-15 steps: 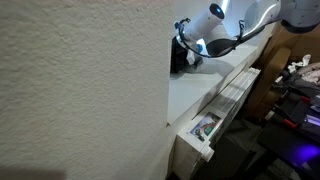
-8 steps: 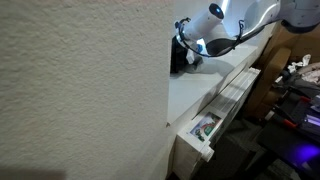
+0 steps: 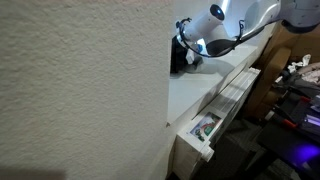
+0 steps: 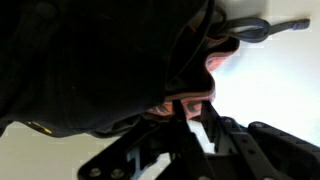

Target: Move the white hat to the left, put the black hat on top of it, and move the shirt to the right

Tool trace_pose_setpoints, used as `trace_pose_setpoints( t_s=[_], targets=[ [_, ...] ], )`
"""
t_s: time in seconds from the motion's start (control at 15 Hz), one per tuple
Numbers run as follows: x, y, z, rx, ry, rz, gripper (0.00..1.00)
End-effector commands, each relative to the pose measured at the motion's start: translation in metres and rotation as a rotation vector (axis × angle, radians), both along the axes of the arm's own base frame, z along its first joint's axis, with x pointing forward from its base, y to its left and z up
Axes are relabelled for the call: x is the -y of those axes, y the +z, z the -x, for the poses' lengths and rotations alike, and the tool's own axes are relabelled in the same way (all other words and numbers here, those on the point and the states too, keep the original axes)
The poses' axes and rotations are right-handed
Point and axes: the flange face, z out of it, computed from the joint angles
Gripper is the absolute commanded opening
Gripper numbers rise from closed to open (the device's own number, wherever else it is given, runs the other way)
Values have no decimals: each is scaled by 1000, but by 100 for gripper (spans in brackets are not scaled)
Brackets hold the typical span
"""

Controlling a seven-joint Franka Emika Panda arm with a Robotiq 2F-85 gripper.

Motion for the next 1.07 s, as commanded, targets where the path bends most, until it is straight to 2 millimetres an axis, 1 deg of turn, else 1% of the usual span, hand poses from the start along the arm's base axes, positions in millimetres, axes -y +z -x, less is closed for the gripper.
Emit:
trace_pose_setpoints(
  t_s=[0.0, 0.07, 0.13, 0.2, 0.4, 0.47, 0.53, 0.6, 0.67, 0.73, 1.0],
  targets=[
    [1, 1, 0, -4, 4, -9, 51],
    [1, 0, 0, -5, 3, -10, 56],
    [1, 0, 0, -9, 5, -10, 64],
    [3, -4, 5, -13, 11, -15, 70],
    [-2, -4, 2, -6, 82, -45, 92],
    [-4, -5, 0, 10, 104, -44, 98],
    [-7, -7, -3, 20, 122, -36, 100],
    [-8, -10, -8, 37, 114, -12, 100],
    [-4, -4, 1, 13, 91, -36, 95],
    [-4, -5, -2, 17, 92, -26, 100],
    [-8, -5, -5, 19, 103, -12, 100]
  ],
)
